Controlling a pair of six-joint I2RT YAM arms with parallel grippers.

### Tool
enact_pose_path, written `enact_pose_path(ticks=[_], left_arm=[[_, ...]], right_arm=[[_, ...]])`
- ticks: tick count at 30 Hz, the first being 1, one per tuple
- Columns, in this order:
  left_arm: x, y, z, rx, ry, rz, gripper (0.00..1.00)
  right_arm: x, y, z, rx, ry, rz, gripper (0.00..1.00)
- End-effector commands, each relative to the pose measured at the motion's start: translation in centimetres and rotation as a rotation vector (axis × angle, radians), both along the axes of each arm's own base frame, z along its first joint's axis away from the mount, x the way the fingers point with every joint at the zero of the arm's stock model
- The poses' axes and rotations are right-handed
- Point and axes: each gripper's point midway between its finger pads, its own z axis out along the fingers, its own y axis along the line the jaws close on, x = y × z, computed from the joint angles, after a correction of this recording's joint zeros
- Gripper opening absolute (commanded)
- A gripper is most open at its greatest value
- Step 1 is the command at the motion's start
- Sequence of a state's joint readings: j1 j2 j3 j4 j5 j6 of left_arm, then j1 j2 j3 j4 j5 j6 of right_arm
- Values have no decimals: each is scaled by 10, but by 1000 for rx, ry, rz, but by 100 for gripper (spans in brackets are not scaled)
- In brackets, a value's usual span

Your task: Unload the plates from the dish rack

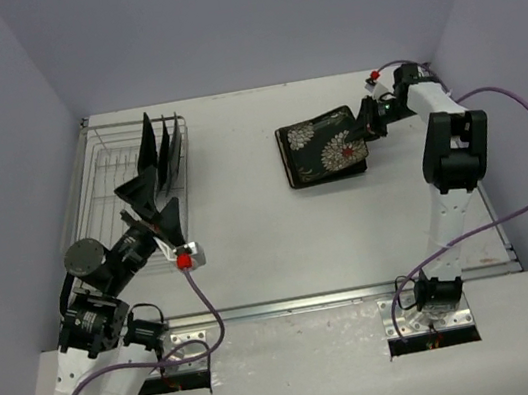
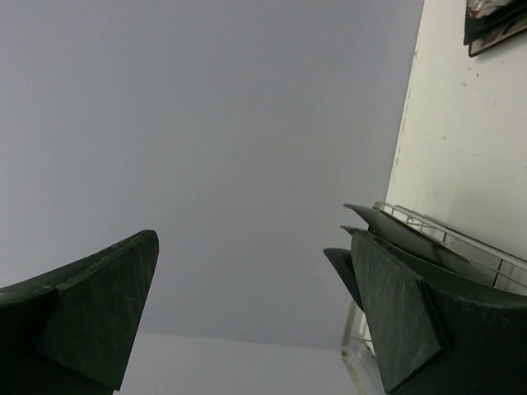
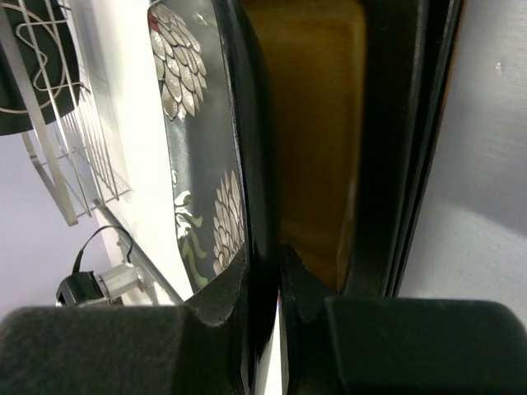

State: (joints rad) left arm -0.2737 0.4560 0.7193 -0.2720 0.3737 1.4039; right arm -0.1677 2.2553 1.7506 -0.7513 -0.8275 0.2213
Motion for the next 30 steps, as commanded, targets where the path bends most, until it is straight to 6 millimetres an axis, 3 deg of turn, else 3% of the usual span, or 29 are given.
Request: enact_pose_path(ticks=[1,2,7,10,13,20,30], left_arm=[[6,19,15,-187,104,126,100],[5,19,14,-199,114,129,100],[10,27,14,-270,153,188,100],[22,39,28,-416,213,292,100],[33,44,41,-563,293,358,100],[60,49,47,-835,505,552,100],[82,55,42,-987,623,725,100]], right_arm=[[25,13,55,147,-141,40,0],[26,13,52,146,-137,39,0],[28,5,39,83,-115,36,23],[29,-6,33,-17,-110,31,59],[30,-17,30,-118,-125,24,78],[28,-41,29,-390,-144,-17,85],[12,-5,18,-519,-139,80,89]])
